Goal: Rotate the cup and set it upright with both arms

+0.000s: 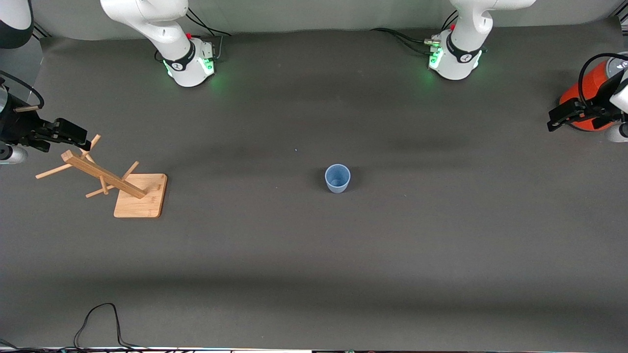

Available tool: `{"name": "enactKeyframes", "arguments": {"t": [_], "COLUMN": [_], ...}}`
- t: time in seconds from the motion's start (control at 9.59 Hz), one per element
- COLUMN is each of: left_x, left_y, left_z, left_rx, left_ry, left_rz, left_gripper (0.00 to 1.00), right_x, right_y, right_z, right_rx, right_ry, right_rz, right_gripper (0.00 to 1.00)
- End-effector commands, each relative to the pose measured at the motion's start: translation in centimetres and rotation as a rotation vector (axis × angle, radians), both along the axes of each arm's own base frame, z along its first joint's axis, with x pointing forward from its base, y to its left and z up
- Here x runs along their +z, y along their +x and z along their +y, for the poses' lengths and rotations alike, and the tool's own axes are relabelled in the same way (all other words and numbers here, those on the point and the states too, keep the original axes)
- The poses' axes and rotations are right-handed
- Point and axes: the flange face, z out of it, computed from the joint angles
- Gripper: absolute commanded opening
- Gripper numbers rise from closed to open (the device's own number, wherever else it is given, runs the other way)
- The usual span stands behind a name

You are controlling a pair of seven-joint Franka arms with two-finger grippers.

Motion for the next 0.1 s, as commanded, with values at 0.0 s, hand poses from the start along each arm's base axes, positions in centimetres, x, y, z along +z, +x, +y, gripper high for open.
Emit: {"name": "enactKeyframes", "arguments": {"t": [0.0], "left_x": [0.41], "left_y": [0.27], "left_z": [0.26], "left_rx": [-0.005], "left_ry": [0.007], "left_rz": [0.017], "left_gripper": [1.00], "right_x": [0.65], "right_y": [-0.12], "right_z": [-0.19], "right_rx": [0.003], "right_ry": [0.016], "right_rz": [-0.020], "right_gripper": [1.00]}}
